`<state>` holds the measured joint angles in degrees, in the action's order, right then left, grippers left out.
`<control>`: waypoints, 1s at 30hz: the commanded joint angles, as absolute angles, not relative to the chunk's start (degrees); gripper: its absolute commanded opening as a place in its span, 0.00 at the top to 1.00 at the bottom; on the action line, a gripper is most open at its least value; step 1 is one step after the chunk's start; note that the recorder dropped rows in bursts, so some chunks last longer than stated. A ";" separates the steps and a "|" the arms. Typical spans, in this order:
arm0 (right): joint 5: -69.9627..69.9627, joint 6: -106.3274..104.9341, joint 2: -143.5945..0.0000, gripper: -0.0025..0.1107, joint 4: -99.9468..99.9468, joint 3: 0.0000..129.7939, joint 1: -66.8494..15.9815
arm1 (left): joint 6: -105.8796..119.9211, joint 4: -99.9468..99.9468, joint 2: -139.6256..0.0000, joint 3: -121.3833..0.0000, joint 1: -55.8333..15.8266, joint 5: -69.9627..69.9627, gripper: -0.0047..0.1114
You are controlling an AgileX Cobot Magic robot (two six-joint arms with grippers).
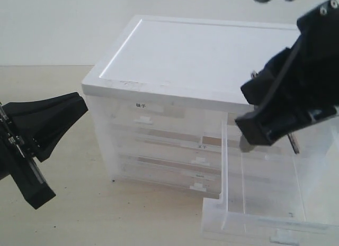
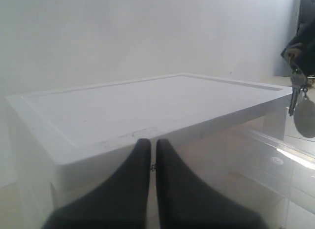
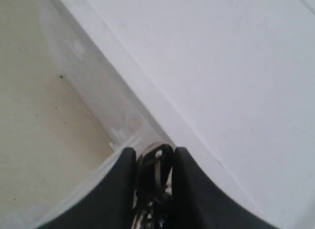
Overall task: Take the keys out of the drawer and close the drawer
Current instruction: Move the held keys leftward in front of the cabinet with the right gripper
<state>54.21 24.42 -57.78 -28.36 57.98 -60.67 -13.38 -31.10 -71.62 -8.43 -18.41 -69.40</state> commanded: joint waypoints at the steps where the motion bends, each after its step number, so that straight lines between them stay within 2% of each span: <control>1: 50.26 22.94 -57.24 0.98 -27.71 61.71 -60.51 | -14.12 -31.01 -71.46 -8.07 -18.75 -69.96 0.92; 7: 40.29 22.94 -60.09 0.98 -26.25 62.68 -60.51 | -14.12 -31.02 -71.46 -8.07 -18.75 -69.96 0.92; 13: 38.13 22.94 -71.31 0.98 -26.25 62.68 -60.51 | -13.96 -30.36 -71.45 -8.07 -18.61 -69.96 0.92; 30: 34.07 25.37 -81.90 0.98 -29.02 60.58 -60.51 | -13.25 -26.73 -71.35 -7.64 -18.61 -69.96 0.92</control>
<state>35.79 24.66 -81.26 -27.86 61.87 -60.67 -13.28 -27.60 -71.62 -7.95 -18.41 -69.40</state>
